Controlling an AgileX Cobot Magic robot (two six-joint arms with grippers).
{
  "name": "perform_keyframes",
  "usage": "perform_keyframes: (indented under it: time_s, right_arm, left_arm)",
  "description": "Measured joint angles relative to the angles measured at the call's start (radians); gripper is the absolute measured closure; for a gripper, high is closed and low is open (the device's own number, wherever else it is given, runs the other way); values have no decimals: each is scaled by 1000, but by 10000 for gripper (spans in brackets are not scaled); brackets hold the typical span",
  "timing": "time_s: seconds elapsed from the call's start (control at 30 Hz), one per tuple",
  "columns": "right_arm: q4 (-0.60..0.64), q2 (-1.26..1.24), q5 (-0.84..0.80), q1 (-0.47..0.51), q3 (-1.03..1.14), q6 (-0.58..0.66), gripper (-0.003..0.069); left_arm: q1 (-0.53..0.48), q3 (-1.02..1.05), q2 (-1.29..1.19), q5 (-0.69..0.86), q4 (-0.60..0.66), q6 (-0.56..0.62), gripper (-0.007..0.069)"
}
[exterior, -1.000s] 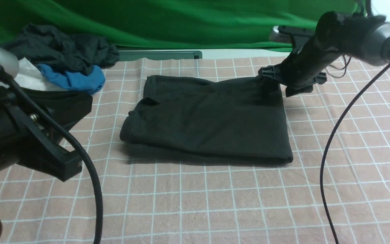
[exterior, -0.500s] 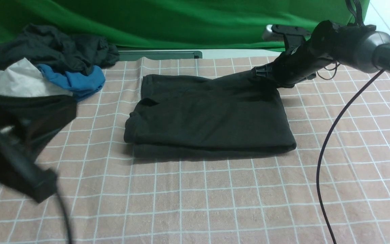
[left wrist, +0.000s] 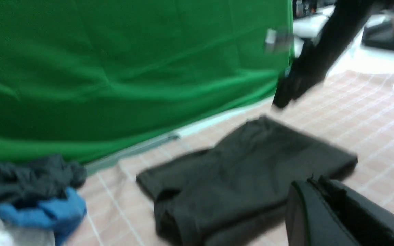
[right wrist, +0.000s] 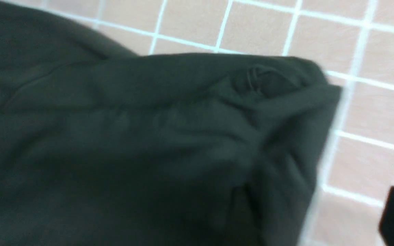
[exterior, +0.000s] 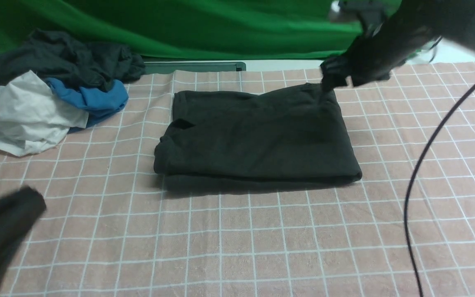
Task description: Fold a long-sleeved shirt over a pink coffee tablecloth.
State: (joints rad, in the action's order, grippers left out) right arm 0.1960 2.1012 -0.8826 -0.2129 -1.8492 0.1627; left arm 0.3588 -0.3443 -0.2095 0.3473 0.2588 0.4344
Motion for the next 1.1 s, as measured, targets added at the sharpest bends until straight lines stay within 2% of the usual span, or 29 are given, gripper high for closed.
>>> perform_keyframes:
  time_s: [0.07, 0.17, 0.37, 0.47, 0.7, 0.83, 1.1]
  right_arm:
    - [-11, -82, -54, 0, 40, -3, 286]
    - [-12, -224, -75, 0, 145, -32, 361]
    - [-15, -528, -42, 0, 447, -112, 393]
    - [-16, -786, 41, 0, 715, -172, 407]
    - [-17, -1213, 96, 0, 1091, -222, 532]
    - [-18, -1395, 119, 0, 1212, -229, 579]
    - [-18, -1659, 178, 0, 1314, -229, 575]
  left_arm:
    - [0, 24, 2, 0, -11, 12, 608]
    - [0, 31, 2, -31, -16, 14, 608]
    - [0, 31, 2, -38, -22, 21, 608]
    - [0, 31, 2, -38, -23, 21, 608]
    - [0, 31, 2, -38, -26, 21, 608]
    - [0, 31, 2, -38, -30, 24, 608]
    - [0, 31, 2, -38, -30, 25, 608]
